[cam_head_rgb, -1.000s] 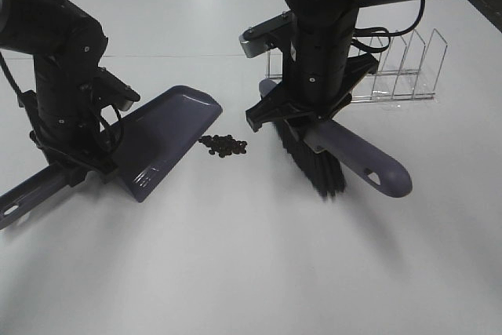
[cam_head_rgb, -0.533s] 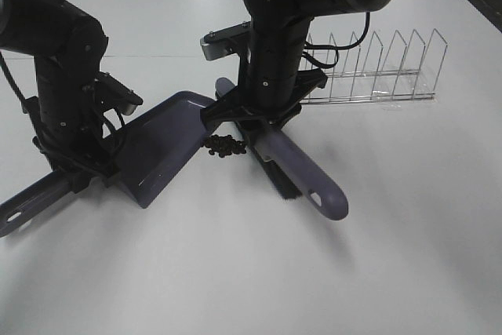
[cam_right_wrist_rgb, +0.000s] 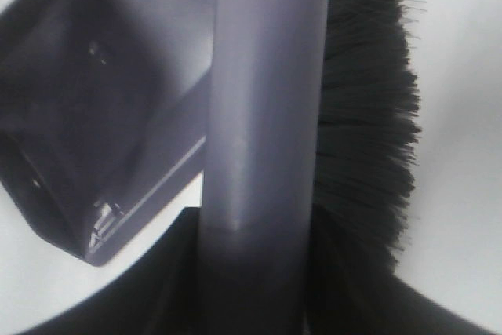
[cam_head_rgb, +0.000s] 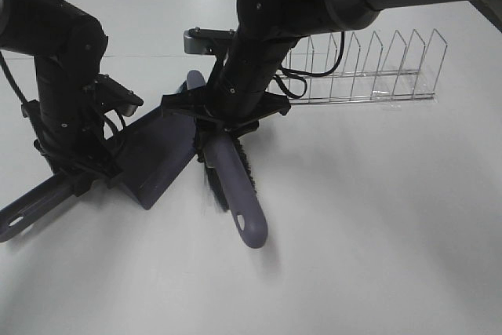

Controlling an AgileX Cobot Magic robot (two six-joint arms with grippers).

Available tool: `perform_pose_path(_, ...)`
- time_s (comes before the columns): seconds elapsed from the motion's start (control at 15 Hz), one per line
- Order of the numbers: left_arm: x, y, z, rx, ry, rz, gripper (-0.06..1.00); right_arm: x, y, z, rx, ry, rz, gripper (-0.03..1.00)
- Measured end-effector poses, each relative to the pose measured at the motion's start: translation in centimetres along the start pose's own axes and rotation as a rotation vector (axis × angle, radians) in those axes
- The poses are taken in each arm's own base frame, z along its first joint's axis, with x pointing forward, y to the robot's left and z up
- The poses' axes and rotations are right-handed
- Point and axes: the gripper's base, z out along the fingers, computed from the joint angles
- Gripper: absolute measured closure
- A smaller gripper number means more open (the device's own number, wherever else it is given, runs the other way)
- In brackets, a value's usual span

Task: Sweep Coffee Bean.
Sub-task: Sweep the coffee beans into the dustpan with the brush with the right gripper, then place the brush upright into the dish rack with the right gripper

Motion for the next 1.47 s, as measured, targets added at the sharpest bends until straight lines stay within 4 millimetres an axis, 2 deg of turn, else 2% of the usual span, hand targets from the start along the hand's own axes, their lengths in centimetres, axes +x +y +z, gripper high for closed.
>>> perform_pose_path(0.4, -0.1, -0.4, 0.0, 0.039, -0.006, -0.026, 0.61, -0.5, 1.0, 0.1, -0.12, -0.052, 0.102, 0.65)
perform_pose_path(0.67, -0.2, -0.5, 0.0, 0.05, -0.017, -0.035, 0.61, -0.9, 1.5, -0.7, -0.159, -0.085, 0.063, 0.65)
perform_pose_path(0.87, -0.3, -0.5, 0.1, 0.055, -0.026, -0.049, 0.61, -1.9, 1.5, -4.2, -0.155, -0.152, 0.007, 0.65)
perform_pose_path(1.13, 0.0, 0.6, 0.3, 0.064, -0.02, -0.147, 0.61, -2.9, -1.1, -9.2, -0.066, -0.177, -0.059, 0.65)
perform_pose_path(1.27, 0.3, 1.4, 0.5, 0.074, -0.017, -0.189, 0.61, -3.0, -1.9, -11.0, -0.014, -0.184, -0.096, 0.65)
perform_pose_path(1.47, 0.6, 2.1, 0.3, 0.13, -0.026, -0.263, 0.61, -2.3, -2.7, -15.1, 0.111, -0.157, -0.184, 0.65)
